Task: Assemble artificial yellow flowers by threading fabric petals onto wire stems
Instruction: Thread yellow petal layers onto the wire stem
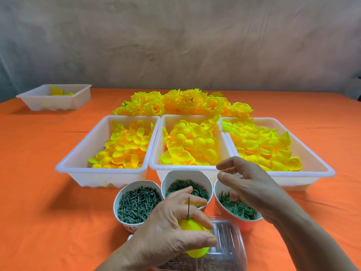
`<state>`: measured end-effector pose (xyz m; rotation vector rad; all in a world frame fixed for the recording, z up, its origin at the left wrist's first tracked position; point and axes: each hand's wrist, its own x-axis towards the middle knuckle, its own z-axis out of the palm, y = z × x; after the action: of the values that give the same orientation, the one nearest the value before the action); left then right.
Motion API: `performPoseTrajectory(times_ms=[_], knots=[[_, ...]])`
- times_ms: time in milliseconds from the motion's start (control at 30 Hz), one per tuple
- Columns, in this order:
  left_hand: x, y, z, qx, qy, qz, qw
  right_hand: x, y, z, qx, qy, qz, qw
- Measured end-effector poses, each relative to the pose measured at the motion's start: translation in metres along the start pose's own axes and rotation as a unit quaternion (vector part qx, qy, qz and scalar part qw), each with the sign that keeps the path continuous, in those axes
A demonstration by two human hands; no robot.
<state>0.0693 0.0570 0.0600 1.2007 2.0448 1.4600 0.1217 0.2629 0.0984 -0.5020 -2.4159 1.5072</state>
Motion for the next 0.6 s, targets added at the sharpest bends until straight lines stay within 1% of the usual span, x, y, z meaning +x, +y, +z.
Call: performPoseTrajectory(times_ms=[67, 133, 267, 333, 467, 600], knots=[[-0.001, -0.011, 0.002, 0.073, 0.027, 0.030, 0.997, 0.004, 0.005, -0.008, -0.007, 0.024, 0.007, 1.000], [-0.001, -0.013, 0.005, 0.102, 0.064, 0.053, 0.991, 0.008, 0.009, -0.013, -0.017, 0.043, 0.012, 0.999], [0.000, -0.015, 0.010, 0.121, 0.107, 0.076, 0.984, 0.014, 0.017, -0.012, -0.029, 0.058, 0.014, 0.998], [0.002, -0.016, 0.010, 0.133, 0.122, 0.082, 0.980, 0.017, 0.019, -0.008, -0.015, 0.060, 0.013, 0.998], [0.005, -0.019, 0.012, 0.153, 0.150, 0.114, 0.970, 0.021, 0.021, 0.001, -0.009, 0.059, 0.007, 0.998], [0.008, -0.018, 0.013, 0.155, 0.168, 0.122, 0.966, 0.021, 0.021, 0.010, -0.014, 0.049, -0.003, 0.999]])
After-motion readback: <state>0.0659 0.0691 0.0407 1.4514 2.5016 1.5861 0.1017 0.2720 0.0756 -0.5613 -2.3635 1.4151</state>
